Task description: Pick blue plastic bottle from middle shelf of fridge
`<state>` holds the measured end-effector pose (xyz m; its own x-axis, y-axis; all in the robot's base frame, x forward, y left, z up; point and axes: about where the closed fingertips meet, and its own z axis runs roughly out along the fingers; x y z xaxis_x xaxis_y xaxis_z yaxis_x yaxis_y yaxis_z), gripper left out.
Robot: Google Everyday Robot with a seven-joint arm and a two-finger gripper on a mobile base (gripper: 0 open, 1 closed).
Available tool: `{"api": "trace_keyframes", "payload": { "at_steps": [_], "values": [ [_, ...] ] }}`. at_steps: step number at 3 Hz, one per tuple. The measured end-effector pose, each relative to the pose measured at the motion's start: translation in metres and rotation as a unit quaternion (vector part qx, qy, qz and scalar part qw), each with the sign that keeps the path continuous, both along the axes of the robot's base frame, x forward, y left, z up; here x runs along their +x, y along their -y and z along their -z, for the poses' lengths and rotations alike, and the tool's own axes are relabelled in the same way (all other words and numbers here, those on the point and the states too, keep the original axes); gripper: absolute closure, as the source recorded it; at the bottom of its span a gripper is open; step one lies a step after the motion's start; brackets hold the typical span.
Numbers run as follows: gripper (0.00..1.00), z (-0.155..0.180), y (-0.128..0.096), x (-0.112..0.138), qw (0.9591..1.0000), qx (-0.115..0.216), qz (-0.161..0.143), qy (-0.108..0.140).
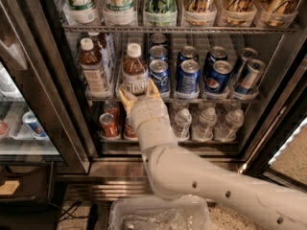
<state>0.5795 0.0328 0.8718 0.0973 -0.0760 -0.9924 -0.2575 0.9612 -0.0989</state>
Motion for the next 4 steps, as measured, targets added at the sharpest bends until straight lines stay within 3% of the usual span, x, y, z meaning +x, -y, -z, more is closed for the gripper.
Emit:
{"api": "trace_keyframes", "payload": {
  "at_steps": [2, 4],
  "values": [
    [1.00, 0.016, 0.044, -0.046, 0.9985, 0.019, -0.012, -0.050],
    [1.00, 0.014, 0.122, -0.052, 0.9953, 0.008, -0.018, -0.095]
  ]
}}
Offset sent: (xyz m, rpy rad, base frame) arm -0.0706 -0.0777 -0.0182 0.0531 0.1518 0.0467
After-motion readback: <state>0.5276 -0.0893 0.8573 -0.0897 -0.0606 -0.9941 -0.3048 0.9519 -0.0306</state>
